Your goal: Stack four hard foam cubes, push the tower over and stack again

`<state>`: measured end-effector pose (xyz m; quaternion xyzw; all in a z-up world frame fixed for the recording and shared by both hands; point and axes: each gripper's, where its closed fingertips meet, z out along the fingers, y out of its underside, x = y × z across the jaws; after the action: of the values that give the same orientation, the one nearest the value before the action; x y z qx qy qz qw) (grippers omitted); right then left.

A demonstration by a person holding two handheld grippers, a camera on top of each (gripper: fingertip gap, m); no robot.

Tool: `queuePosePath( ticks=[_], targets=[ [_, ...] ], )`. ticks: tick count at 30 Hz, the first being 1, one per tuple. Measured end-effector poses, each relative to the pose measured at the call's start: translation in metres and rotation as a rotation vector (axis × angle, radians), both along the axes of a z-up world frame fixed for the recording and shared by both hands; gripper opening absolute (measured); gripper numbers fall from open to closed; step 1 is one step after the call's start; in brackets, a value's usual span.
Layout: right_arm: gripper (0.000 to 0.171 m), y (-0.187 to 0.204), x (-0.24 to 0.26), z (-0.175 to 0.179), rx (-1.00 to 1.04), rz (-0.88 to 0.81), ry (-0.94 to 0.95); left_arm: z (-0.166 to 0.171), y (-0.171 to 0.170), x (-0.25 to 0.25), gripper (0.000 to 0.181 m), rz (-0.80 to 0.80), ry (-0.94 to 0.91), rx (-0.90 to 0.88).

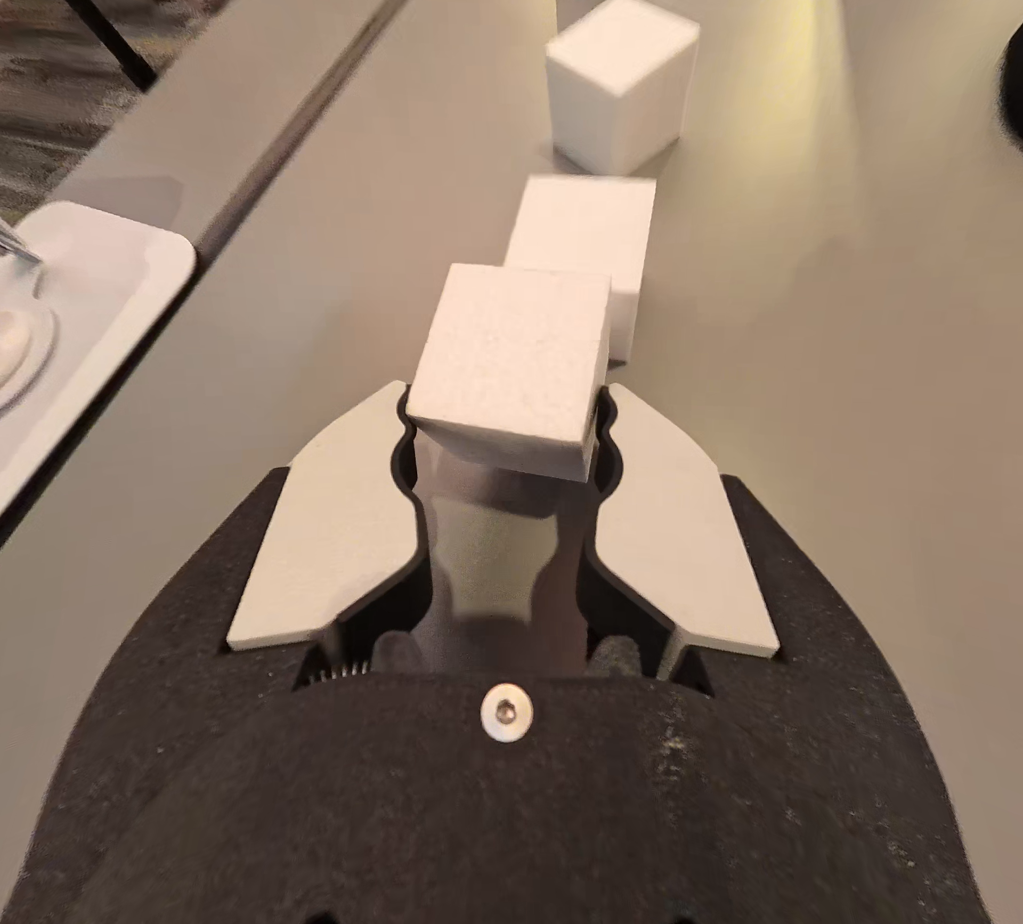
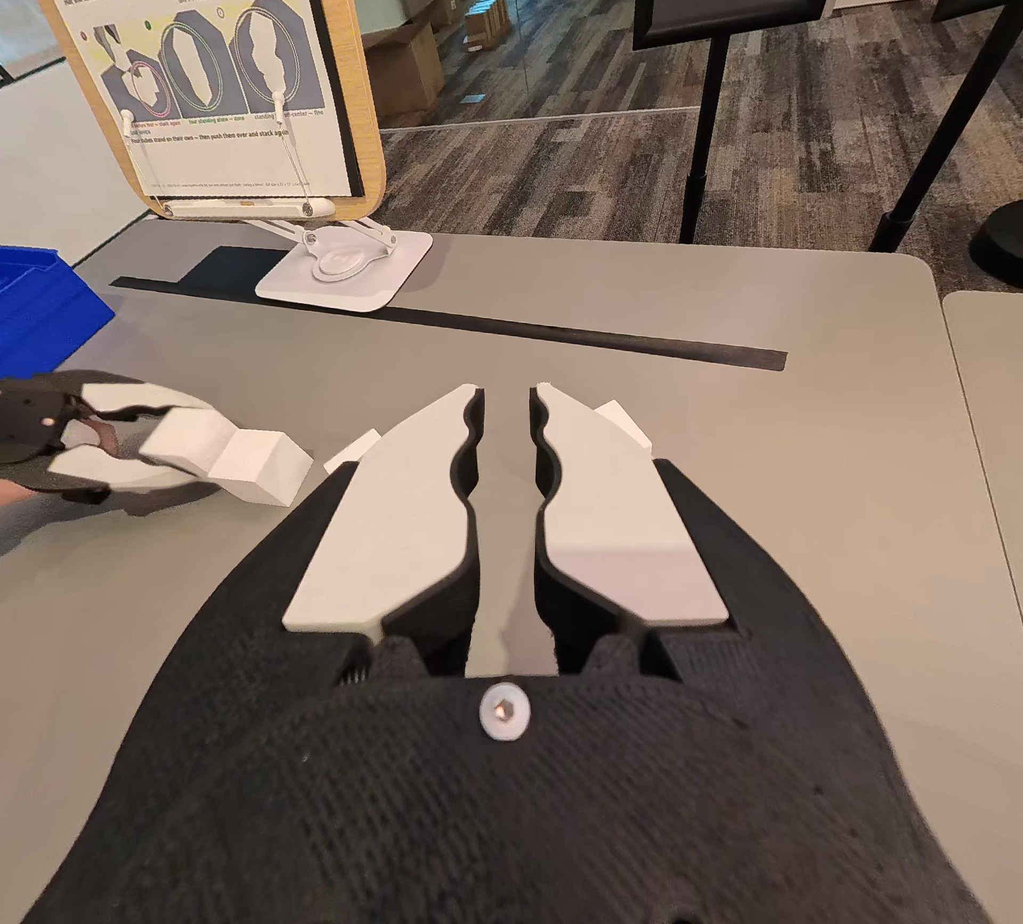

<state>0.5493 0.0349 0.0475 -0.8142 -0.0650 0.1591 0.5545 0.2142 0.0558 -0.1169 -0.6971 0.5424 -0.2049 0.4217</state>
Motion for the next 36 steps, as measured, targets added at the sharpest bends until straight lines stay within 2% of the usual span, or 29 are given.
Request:
queuePosePath(
  ticks=[4, 6, 13, 36],
  targets=[
    [0.016, 0.002, -0.001, 0.002, 0.005, 0.002, 0.005, 0.048, -0.004, 0.015, 0.063, 0.020, -0.139, 0.011],
    [0.016, 0.003, -0.002, 0.000, -0.003, 0.006, -0.001, 0.056, -0.010, 0.029, 0.063, -0.008, -0.138, 0.015],
    [0.016, 0.005, -0.004, -0.014, -0.052, 0.016, -0.013, 0.044, -0.008, 0.058, 0.063, -0.035, -0.071, 0.012],
    [0.017, 0.008, -0.006, -0.022, -0.084, 0.033, 0.004, 0.027, -0.002, 0.060, 0.063, -0.035, -0.022, -0.033]
  ],
)
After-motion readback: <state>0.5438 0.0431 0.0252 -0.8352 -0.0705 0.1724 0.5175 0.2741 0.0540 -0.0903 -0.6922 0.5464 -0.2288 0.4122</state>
